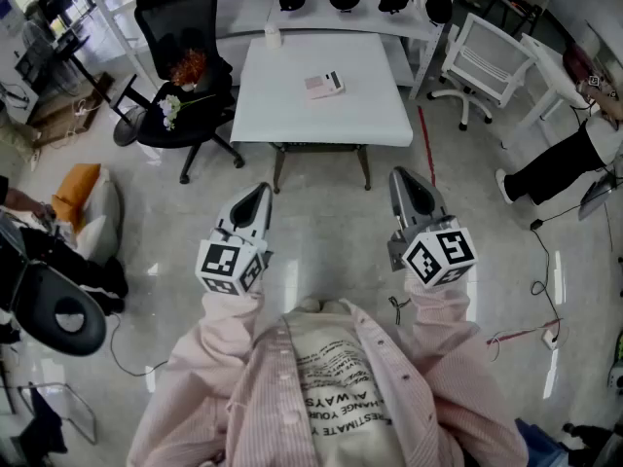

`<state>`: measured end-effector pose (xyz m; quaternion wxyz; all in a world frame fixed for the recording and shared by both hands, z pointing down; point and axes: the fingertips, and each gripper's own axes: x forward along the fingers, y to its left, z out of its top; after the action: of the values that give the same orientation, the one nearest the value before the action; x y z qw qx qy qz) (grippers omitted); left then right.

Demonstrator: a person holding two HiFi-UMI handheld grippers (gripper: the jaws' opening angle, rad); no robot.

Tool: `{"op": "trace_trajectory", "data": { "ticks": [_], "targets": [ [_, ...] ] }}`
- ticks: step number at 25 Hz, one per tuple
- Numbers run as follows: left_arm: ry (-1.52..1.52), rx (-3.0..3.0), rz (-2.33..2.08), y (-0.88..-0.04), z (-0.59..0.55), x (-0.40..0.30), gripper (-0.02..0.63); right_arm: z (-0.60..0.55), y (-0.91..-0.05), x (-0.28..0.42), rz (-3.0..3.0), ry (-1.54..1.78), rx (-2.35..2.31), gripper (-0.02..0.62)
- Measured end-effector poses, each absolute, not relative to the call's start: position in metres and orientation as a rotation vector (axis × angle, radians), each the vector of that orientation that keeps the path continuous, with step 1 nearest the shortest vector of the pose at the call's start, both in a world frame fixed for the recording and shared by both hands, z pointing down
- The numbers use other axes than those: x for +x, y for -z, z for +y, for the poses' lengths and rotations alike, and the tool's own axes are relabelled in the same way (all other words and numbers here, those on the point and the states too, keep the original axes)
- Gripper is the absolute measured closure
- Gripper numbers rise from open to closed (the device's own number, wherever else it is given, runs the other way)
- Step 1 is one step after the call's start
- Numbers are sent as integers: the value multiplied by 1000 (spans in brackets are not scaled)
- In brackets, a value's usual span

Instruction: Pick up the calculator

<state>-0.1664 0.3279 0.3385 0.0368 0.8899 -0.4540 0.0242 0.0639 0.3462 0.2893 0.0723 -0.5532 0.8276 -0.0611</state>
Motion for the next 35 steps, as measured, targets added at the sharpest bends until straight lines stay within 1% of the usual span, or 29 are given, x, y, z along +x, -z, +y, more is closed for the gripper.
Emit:
{"op": "trace_trajectory", "data": {
  "ticks": [10, 15, 19, 23, 35],
  "targets": [
    [-78, 2724, -1395, -344, 328, -144, 604, 339, -311, 86, 2495, 284, -1625, 589],
    [-77, 2713, -1400, -349, 326, -132, 604, 331, -323, 101, 2484, 354, -1609, 488],
    [-88, 2698, -1409, -355, 327, -126, 604, 327, -330, 107, 2488, 399, -1576, 433],
    [-101, 2691, -1419, -357, 321, -125, 604, 319, -335, 111, 2475, 416, -1570, 405],
    [-157, 2659, -1408, -375, 274, -114, 604, 270, -353, 126, 2468, 482, -1543, 397]
  ]
}}
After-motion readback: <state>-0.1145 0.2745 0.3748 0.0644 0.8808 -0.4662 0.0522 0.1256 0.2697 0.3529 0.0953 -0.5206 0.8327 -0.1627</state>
